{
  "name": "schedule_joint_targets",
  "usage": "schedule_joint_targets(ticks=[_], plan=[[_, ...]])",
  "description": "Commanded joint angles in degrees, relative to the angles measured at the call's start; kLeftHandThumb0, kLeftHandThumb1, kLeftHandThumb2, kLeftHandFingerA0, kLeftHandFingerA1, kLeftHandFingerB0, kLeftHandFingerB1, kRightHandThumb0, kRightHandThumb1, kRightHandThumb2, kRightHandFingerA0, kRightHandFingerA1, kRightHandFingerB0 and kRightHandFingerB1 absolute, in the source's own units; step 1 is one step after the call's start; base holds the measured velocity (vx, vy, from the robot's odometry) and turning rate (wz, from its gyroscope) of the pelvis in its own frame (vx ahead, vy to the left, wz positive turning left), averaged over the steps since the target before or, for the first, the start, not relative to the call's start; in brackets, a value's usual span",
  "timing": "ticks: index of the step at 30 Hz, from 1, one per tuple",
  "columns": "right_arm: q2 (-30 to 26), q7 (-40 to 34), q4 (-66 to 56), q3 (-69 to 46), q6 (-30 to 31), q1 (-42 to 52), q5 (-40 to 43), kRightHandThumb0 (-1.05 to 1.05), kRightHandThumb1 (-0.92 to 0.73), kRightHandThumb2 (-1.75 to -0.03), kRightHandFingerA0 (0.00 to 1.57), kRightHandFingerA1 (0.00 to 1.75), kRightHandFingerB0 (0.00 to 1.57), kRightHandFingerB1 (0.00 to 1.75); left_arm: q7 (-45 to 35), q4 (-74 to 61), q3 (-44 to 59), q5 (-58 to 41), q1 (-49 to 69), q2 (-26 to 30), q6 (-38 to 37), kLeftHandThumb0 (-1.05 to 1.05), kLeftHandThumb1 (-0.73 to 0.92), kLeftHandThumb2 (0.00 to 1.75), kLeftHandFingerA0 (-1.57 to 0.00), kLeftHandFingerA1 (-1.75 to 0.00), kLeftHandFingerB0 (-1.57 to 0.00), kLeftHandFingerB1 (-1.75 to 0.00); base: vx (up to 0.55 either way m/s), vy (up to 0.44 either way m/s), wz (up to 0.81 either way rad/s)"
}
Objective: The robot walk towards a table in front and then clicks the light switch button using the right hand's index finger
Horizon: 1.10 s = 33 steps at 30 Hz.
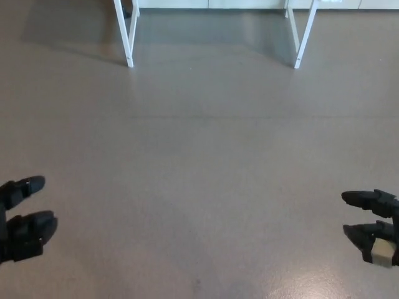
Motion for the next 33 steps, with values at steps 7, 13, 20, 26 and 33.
schedule_joint_targets(ticks=[7, 13, 20, 26, 33], plan=[[-0.5, 1.8, -3.6, -0.5, -3.0, 11.2, 1.6, -0.18, -0.59, -0.55, 0.69, 0.61, 0.54, 0.51, -6.6, -2.9, -1.0, -3.2, 9.8, 0.9, 4.2, -0.03, 0.52, 0.92, -0.26, -0.55, -0.15, -0.5, 0.0, 0.0, 0.0], [-0.3, 1.2, -5.2, -0.1, -2.9, 15.9, 1.1, -0.17, -0.59, -0.55, 0.69, 0.6, 0.54, 0.51, -6.1, -5.4, -1.9, -2.9, 14.6, 0.1, 4.4, -0.03, 0.53, 0.92, -0.28, -0.56, -0.15, -0.49, 0.01, -0.01, 0.24], [-0.7, 1.2, -4.8, 0.6, -3.0, 18.7, 0.6, -0.18, -0.6, -0.55, 0.7, 0.59, 0.55, 0.5, -5.4, -7.5, -2.6, -2.4, 19.0, -0.4, 4.3, -0.05, 0.51, 0.91, -0.29, -0.56, -0.15, -0.49, 0.0, 0.119, -0.05], [-0.6, 1.4, -4.3, 0.9, -3.9, 19.8, 0.6, -0.15, -0.6, -0.55, 0.69, 0.61, 0.54, 0.5, -5.5, -8.1, -2.5, -2.9, 20.9, -0.8, 4.7, -0.01, 0.55, 0.93, -0.27, -0.56, -0.15, -0.49, 0.18, 0.33, -0.07], [-1.2, 1.2, -2.4, 1.7, -6.1, 19.8, -0.4, -0.17, -0.61, -0.55, 0.71, 0.6, 0.55, 0.5, -5.1, -8.0, -2.9, -2.1, 22.0, -0.8, 3.9, -0.02, 0.52, 0.92, -0.3, -0.57, -0.17, -0.5, 0.18, 0.047, 0.07]])
